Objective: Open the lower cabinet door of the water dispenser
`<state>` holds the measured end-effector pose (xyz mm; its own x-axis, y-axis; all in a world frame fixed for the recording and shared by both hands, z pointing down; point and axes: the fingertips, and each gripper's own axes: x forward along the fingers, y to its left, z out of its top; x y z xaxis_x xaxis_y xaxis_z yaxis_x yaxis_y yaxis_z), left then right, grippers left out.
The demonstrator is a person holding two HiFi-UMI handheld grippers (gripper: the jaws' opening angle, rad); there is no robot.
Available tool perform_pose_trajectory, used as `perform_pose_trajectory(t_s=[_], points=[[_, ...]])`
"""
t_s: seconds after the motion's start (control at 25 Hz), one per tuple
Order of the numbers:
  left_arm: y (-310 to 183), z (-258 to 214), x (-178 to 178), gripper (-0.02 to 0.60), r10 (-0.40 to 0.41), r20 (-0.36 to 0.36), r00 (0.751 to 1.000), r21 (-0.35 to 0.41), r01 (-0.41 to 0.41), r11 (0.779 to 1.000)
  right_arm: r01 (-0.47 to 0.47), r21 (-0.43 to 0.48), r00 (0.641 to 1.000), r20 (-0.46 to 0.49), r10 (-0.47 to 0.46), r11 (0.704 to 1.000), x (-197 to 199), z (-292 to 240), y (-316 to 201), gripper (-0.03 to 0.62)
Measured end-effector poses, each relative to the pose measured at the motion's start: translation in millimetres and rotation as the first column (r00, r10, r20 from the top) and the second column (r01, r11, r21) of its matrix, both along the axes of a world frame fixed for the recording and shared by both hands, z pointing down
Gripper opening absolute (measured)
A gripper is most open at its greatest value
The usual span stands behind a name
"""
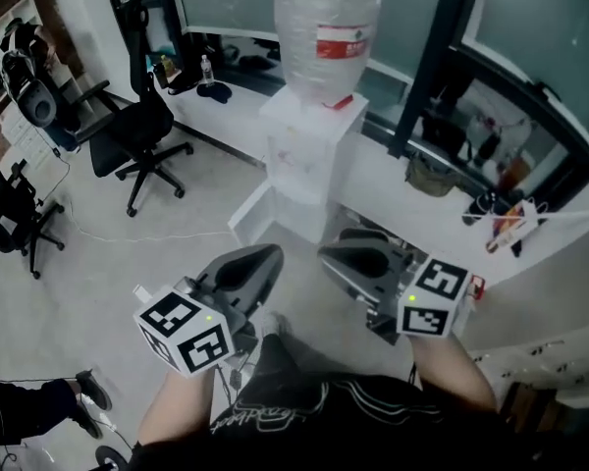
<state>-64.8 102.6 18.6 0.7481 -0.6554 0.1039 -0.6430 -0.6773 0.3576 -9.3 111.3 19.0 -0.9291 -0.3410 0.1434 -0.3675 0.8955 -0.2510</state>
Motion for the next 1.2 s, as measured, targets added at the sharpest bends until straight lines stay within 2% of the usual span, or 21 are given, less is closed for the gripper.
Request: perform_pose_trajectory(t_s=[0.16,0.36,0.64,0.84,1.2], points=[[25.0,-35.7,2.5,0.000,0.011,0.033,0.999,0.054,-0.013,0.998,0.016,0.059,1.000,0.019,-0.018,0.998,-0.2,-38.6,25.9,0.012],[43.9,-59.0,10.4,0.000,0.027,0.042,0.999,0.098,-0.031,0.995,0.031,0.076,0.999,0.042,-0.034,0.997,2.8,-58.2,45.2,0.012],[50.8,-70.6,17.5,0.000,0.027,0.063,0.998,0.122,-0.034,0.992,0.032,0.117,0.999,0.039,-0.036,0.993,6.1,-69.6,52.8,0.012],[53.8,-74.7,22.4,0.000,0.016,0.061,0.998,0.128,-0.024,0.991,0.050,0.085,0.996,0.065,-0.056,0.995,13.8,-73.0,54.8,0.012],[58.0,-81.5,35.4,0.000,0.043,0.082,0.996,0.134,-0.054,0.989,0.038,0.138,0.998,0.051,-0.046,0.990,20.4,-85.6,58.6,0.012]])
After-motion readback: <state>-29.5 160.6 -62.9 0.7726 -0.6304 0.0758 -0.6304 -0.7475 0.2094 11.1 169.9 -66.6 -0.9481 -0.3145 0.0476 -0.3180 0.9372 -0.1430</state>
